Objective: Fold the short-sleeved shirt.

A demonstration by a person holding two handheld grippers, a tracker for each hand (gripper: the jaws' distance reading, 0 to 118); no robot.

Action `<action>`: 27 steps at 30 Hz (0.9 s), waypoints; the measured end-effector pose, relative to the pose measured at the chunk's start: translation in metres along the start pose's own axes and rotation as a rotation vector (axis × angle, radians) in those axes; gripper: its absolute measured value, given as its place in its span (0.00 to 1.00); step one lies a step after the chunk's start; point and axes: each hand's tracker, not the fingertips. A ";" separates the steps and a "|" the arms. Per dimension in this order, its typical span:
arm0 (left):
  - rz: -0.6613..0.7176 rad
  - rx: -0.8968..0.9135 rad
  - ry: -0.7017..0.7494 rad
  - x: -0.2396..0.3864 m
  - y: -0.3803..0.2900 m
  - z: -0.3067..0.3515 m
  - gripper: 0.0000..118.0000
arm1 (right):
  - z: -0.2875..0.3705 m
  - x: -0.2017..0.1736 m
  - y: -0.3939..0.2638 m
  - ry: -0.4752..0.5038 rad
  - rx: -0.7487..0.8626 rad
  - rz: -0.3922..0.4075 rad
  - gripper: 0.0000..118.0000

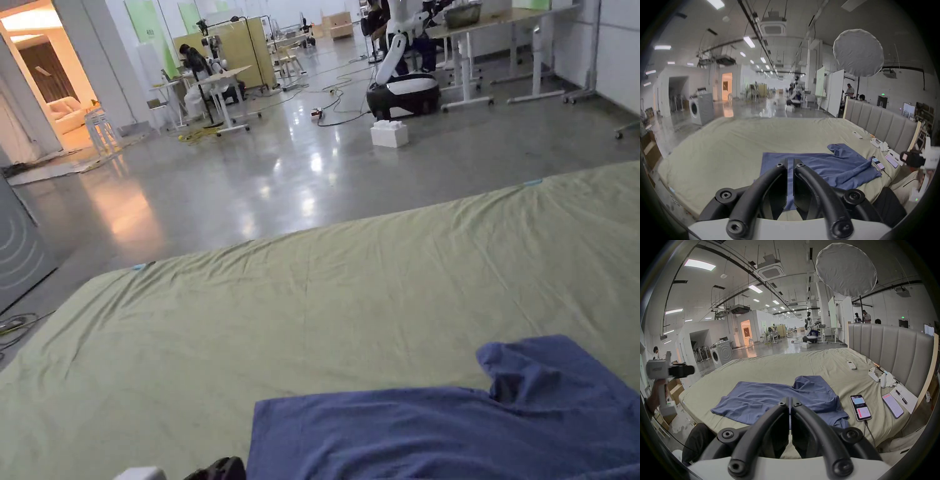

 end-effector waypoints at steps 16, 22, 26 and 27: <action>0.215 -0.390 0.243 -0.113 0.016 -0.333 0.72 | -0.060 0.043 -0.033 -0.072 -0.269 -0.138 0.02; 0.060 -0.440 0.304 -0.093 0.008 -0.344 0.38 | -0.073 0.051 -0.032 -0.094 -0.333 -0.107 0.02; -0.073 -0.493 0.281 -0.071 0.001 -0.354 0.10 | -0.100 0.061 -0.020 -0.057 -0.323 -0.078 0.02; -0.100 -0.508 0.308 -0.068 -0.001 -0.359 0.09 | -0.113 0.066 -0.015 -0.041 -0.312 -0.061 0.02</action>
